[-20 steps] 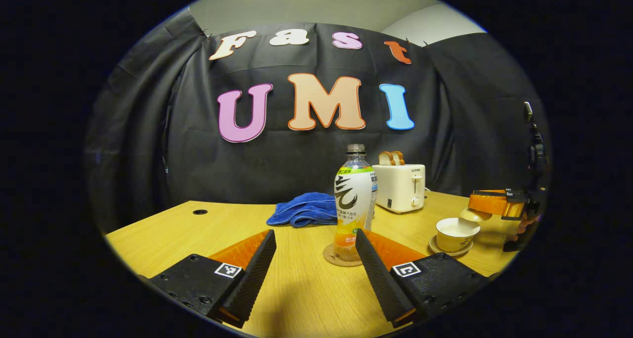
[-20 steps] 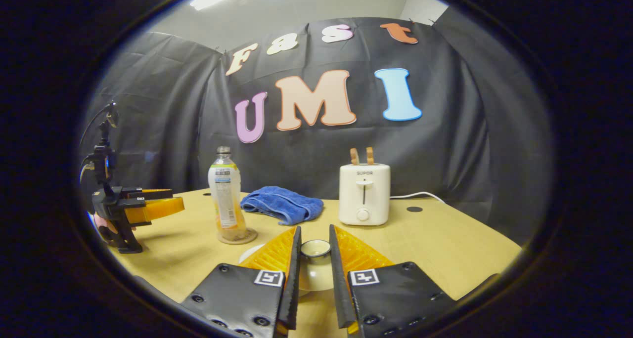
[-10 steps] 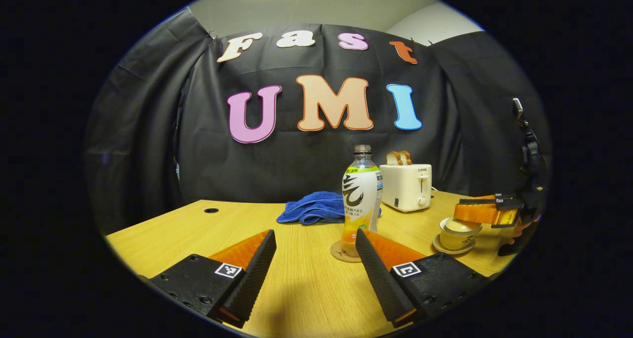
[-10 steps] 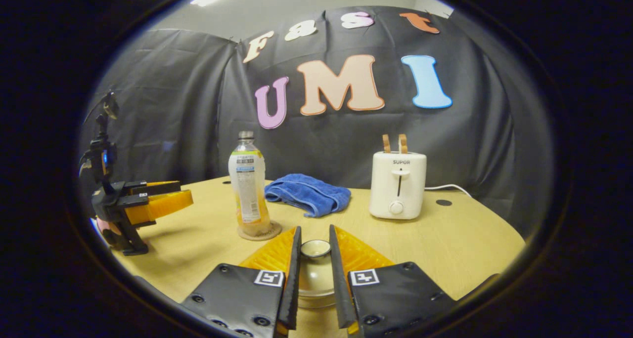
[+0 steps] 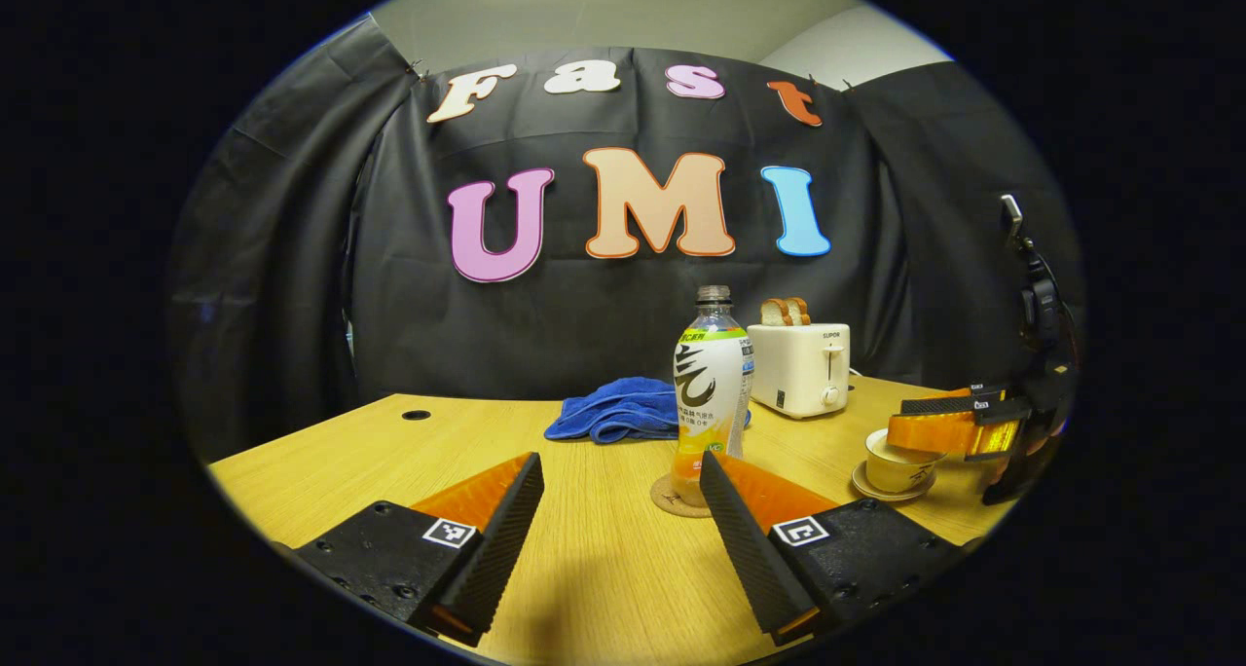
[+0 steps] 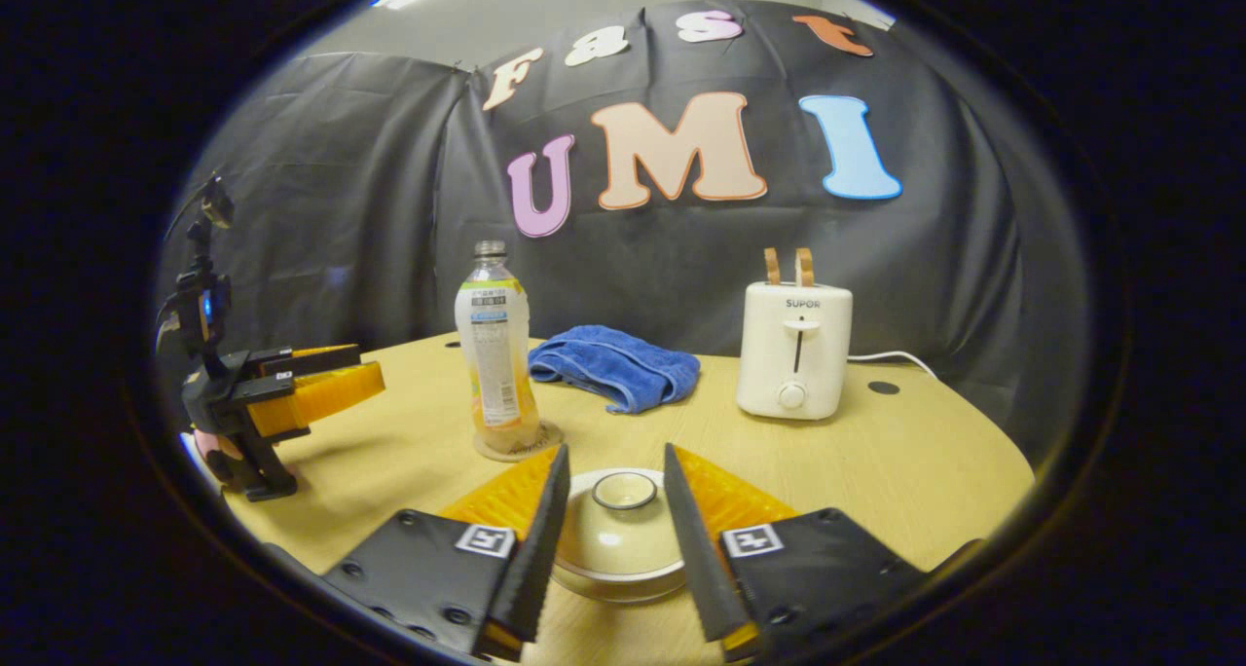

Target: Open the teacup lid with one hand, grasp the water bottle and pour water into the teacup with the other hand; after pouring, place the water bottle on the coaster and then close the teacup lid.

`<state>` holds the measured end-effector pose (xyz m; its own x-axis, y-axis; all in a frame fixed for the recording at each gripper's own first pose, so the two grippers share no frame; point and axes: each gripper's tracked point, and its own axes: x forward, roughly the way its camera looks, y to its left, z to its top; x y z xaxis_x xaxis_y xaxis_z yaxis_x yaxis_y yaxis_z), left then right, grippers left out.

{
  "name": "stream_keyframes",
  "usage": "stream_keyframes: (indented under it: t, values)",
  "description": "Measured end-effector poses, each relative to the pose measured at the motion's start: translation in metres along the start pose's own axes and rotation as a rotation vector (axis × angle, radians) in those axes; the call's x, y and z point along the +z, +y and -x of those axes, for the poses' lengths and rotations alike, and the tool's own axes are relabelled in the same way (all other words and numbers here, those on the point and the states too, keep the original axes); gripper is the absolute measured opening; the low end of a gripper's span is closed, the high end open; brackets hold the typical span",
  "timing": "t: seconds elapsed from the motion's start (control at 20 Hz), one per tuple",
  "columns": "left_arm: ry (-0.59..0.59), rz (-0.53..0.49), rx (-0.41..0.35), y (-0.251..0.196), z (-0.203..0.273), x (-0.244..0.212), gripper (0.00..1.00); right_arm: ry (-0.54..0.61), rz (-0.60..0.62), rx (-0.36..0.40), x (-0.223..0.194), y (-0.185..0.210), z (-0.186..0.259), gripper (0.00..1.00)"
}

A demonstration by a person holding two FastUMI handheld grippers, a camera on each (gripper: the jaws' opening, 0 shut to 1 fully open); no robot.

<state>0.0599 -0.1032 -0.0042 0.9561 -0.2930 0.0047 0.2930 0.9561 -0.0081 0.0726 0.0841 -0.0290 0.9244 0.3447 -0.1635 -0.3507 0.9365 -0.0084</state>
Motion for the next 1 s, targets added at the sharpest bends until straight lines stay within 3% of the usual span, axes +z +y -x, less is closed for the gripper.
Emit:
stream_keyframes:
  t: [0.2,0.55,0.8,1.0]
  values:
    - [0.0,0.0,0.0,0.0,-0.001,0.0,0.94,-0.052,0.011,-0.033,0.008,-0.002,0.01,1.0]
    - [0.002,0.0,0.012,0.002,0.0,0.0,0.94,-0.151,-0.026,-0.115,0.017,-0.01,0.038,1.0]
    - [0.004,-0.002,0.067,0.01,0.008,0.0,0.94,-0.167,-0.031,-0.262,0.017,-0.036,0.059,1.0]
    - [0.004,-0.005,0.148,0.023,0.019,0.0,0.94,-0.171,-0.042,-0.422,0.014,-0.069,0.08,1.0]
